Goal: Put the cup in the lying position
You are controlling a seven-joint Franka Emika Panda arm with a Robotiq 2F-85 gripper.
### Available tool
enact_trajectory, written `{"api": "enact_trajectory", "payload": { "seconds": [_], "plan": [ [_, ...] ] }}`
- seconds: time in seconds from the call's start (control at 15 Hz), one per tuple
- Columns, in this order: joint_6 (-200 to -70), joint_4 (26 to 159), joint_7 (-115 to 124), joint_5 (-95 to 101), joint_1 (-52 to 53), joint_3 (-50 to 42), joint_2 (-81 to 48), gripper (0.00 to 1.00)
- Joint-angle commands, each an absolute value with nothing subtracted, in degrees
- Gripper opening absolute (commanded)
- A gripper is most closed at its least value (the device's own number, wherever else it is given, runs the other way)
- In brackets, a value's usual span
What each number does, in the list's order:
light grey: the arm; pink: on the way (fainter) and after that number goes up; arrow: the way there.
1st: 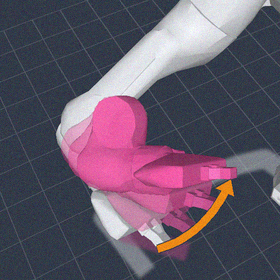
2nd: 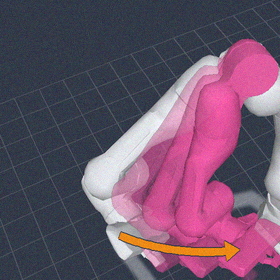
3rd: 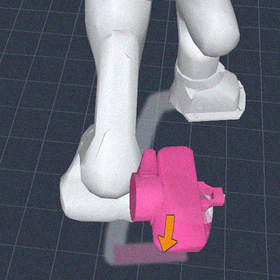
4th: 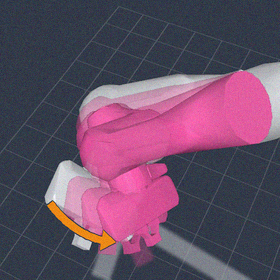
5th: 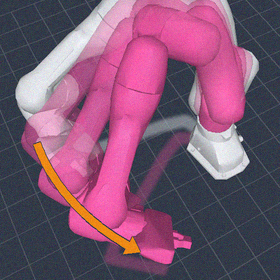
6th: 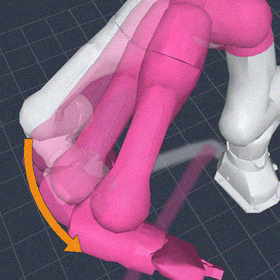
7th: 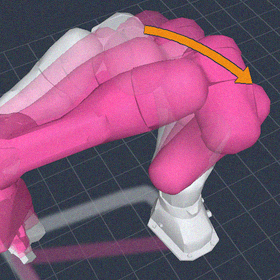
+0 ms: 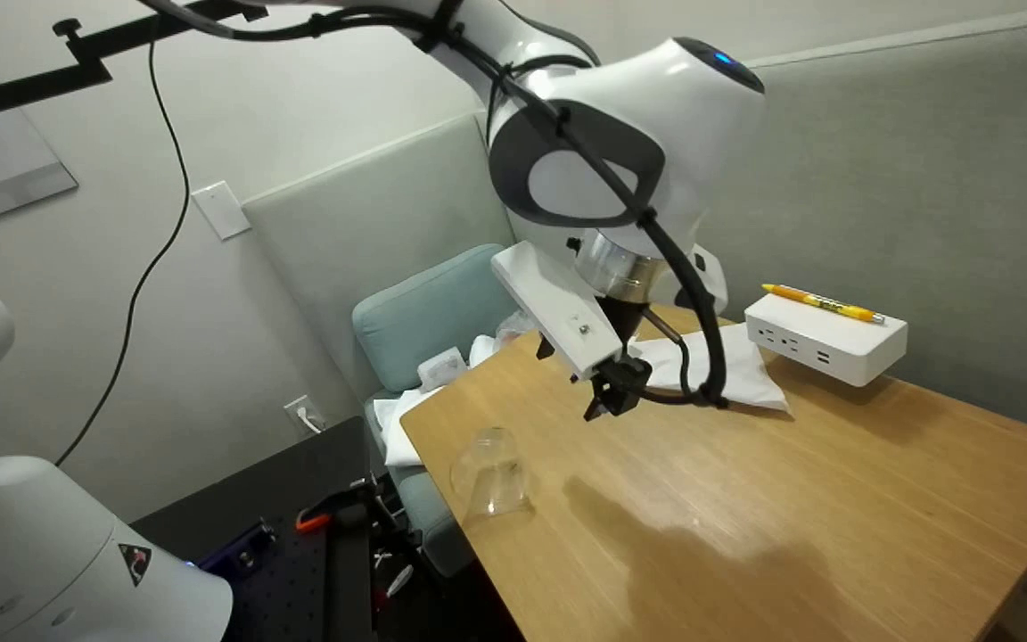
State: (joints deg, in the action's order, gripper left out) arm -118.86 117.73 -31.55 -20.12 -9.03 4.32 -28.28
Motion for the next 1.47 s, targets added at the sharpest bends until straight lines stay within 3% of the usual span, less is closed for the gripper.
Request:
{"api": "enact_trajectory", "payload": {
  "seconds": [0.0, 0.67, 1.4],
  "plan": [
    [-123.3, 124.7, -25.6, -14.0, -6.2, 2.9, -20.5, 1.0],
    [-126.7, 130.6, -18.5, -5.9, -3.9, 2.9, -13.2, 1.0],
    [-125.5, 129.6, -20.0, -6.9, -4.2, 2.9, -13.8, 1.0]
  ]
}}
